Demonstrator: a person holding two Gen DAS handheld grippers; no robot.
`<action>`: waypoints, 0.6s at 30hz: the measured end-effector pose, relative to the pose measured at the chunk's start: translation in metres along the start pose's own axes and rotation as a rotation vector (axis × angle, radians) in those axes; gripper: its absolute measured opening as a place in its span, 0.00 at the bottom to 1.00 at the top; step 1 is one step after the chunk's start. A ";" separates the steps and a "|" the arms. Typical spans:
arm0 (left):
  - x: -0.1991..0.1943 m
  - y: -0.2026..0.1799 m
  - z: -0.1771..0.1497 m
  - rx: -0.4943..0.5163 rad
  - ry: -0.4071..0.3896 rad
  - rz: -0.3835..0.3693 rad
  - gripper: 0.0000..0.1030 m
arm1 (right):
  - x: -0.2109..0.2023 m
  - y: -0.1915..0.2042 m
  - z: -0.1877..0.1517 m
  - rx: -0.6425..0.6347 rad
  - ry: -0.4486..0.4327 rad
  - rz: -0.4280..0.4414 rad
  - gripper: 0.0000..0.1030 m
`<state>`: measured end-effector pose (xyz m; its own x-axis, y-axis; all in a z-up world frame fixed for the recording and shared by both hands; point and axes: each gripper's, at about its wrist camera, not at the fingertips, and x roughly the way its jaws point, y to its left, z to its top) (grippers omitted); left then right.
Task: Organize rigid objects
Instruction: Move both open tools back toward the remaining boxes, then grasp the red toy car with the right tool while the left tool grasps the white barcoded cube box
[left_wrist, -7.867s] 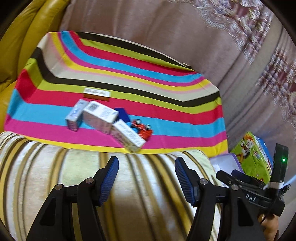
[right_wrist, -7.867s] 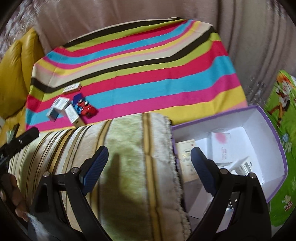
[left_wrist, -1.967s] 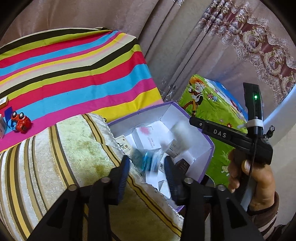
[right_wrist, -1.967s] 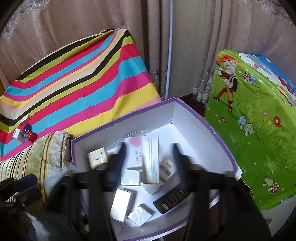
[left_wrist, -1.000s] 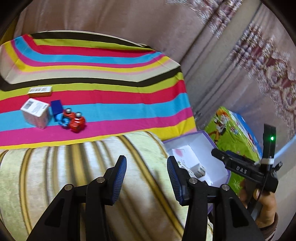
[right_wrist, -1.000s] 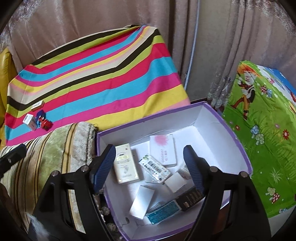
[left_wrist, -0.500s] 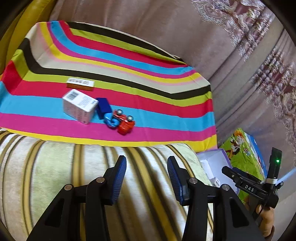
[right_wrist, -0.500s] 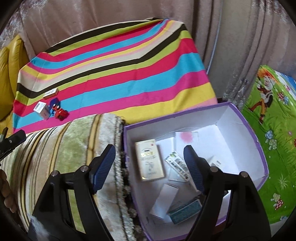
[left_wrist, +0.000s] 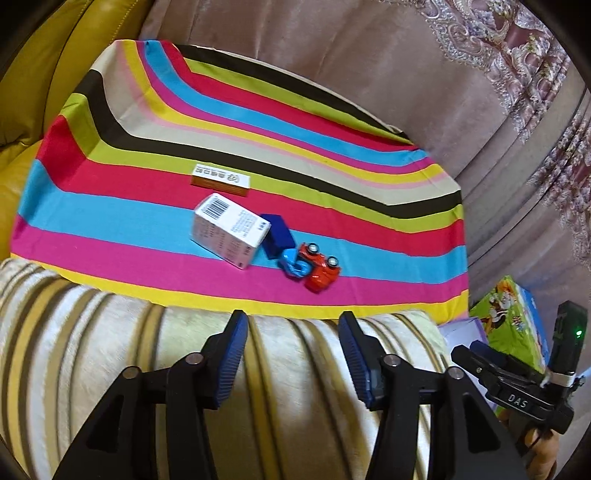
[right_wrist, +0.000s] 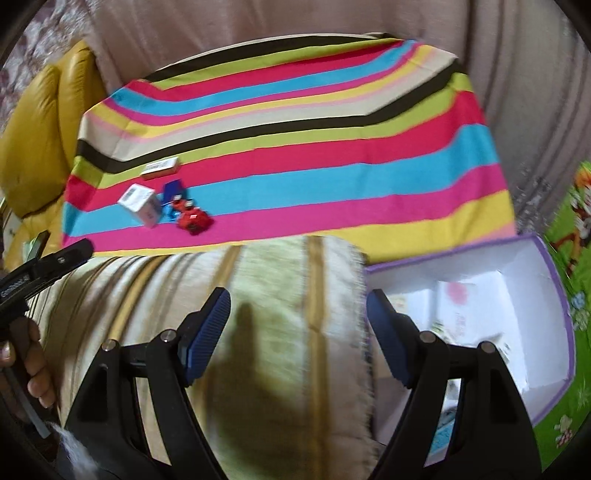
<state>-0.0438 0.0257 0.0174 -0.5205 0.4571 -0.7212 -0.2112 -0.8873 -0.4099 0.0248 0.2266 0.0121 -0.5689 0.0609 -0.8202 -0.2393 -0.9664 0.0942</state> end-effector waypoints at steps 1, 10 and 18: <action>0.002 0.002 0.002 0.003 0.005 0.005 0.52 | 0.003 0.007 0.003 -0.012 0.007 0.013 0.77; 0.016 0.011 0.020 0.049 0.033 0.061 0.59 | 0.037 0.049 0.019 -0.096 0.074 0.075 0.77; 0.031 0.019 0.036 0.080 0.064 0.099 0.66 | 0.060 0.069 0.033 -0.122 0.093 0.071 0.77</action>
<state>-0.0936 0.0204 0.0075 -0.4885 0.3678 -0.7913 -0.2281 -0.9291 -0.2911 -0.0517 0.1719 -0.0116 -0.5039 -0.0263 -0.8634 -0.1007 -0.9909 0.0889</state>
